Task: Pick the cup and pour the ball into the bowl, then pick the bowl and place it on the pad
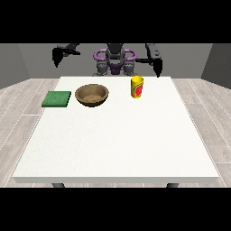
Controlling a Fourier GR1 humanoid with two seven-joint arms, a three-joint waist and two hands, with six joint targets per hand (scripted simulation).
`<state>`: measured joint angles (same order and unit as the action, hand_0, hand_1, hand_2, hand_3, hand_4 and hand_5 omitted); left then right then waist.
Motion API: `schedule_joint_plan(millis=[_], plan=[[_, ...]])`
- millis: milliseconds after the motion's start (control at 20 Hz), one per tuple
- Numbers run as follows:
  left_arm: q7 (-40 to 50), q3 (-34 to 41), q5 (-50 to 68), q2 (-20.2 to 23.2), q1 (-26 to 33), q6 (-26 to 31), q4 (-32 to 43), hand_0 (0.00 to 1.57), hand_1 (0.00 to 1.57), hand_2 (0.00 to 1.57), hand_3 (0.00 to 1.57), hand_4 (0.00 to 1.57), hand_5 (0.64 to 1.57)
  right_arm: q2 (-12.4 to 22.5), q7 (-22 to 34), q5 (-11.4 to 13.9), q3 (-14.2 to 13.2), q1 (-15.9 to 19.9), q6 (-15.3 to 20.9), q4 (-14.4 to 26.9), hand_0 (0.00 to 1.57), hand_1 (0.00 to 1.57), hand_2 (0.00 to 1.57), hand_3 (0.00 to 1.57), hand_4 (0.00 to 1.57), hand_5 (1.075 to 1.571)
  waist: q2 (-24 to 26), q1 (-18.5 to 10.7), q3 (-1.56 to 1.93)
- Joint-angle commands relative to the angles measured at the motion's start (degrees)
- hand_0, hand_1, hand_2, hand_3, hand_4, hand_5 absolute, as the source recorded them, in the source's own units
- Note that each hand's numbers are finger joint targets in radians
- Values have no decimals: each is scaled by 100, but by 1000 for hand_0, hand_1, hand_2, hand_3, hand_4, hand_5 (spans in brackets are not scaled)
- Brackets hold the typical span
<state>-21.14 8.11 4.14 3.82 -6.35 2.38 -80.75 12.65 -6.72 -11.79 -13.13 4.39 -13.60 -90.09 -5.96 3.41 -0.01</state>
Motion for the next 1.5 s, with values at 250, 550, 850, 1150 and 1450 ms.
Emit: schedule_joint_plan(millis=[250,550,850,1150,1450], plan=[[-1486,150,-368,-258,-855,-503,2177,0,0,0,0,0,1530,-16,-322,82,70,157,-206,256,0,0,0,0,0,1570,-289,263,-1],[-2214,179,-382,-175,-952,-405,2845,0,0,0,0,0,1519,211,-1359,161,-292,171,-573,1323,0,0,0,0,0,1571,-523,76,1],[-2951,678,-243,50,-1855,-659,4387,0,0,0,0,0,1521,124,-652,11,-50,384,-467,595,0,0,0,0,0,1571,-691,485,-4],[-3207,449,-347,-256,-1847,-855,4711,0,0,0,0,0,1559,243,-1322,171,-287,408,-561,1497,0,0,0,0,0,1571,-604,276,-1],[-3869,260,-1199,-367,-1666,-2678,4758,1317,1317,1571,1571,1455,1245,243,-1095,19,-199,683,-552,862,0,0,0,0,0,1570,-1050,802,-6]])
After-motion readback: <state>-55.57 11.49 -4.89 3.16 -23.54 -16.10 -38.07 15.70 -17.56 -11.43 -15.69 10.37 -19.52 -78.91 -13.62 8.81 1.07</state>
